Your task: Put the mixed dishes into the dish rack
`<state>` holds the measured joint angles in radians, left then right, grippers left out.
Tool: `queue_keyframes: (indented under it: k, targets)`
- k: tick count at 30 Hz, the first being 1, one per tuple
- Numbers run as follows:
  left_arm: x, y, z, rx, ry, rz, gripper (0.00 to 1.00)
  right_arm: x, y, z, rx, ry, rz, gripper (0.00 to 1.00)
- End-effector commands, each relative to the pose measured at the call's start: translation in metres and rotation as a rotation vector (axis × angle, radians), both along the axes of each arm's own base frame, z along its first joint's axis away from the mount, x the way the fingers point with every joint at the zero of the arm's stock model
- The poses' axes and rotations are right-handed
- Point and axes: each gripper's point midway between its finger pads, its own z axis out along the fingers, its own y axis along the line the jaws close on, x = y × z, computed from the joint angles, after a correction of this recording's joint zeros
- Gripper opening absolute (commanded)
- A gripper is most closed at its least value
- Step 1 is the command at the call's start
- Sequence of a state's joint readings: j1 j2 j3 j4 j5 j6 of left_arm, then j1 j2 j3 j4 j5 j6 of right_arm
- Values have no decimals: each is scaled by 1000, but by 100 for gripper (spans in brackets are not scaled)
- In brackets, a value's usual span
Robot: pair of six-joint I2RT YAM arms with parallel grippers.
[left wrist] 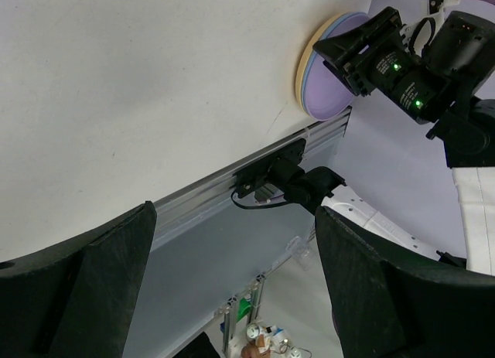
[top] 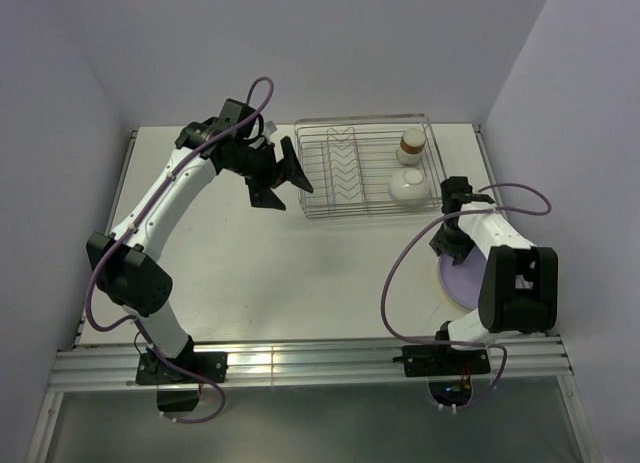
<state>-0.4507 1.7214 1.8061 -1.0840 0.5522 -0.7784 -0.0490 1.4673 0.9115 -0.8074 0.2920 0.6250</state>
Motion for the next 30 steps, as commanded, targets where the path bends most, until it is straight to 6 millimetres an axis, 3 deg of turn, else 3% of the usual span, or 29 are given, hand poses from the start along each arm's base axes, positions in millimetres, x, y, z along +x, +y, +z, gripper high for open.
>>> queue_keyframes:
  k: [1, 6, 10, 12, 16, 19, 20, 21, 22, 26, 30]
  targets:
    - [-5, 1, 21, -22, -64, -24, 90, 26, 3, 2, 40, -77, 21, 52]
    - [-4, 1, 23, -26, -69, -23, 90, 31, 14, -7, 100, -86, 40, 45]
    - [-4, 2, 23, -26, -66, -21, 90, 36, 17, -7, 121, -102, 45, 23]
    - [-3, 3, 23, -26, -68, -18, 90, 35, 17, -4, 118, -110, 43, 21]
    - [-2, 2, 25, -32, -72, -17, 90, 27, 13, -1, 94, -93, 30, 3]
    - [0, 2, 25, -32, -73, -13, 90, 22, 13, 3, 94, -98, 27, 6]
    - [1, 2, 25, -34, -71, -14, 90, 20, 13, 4, 91, -105, 26, 14]
    - [1, 2, 26, -35, -73, -14, 90, 19, 13, 4, 91, -105, 26, 14]
    - [1, 1, 26, -37, -73, -15, 90, 19, 14, 4, 95, -107, 30, 20]
    - [2, 0, 28, -43, -74, -18, 90, 19, 11, 3, 84, -96, 28, 23]
    - [1, 0, 29, -43, -77, -19, 89, 22, 6, 10, 79, -124, 13, 16]
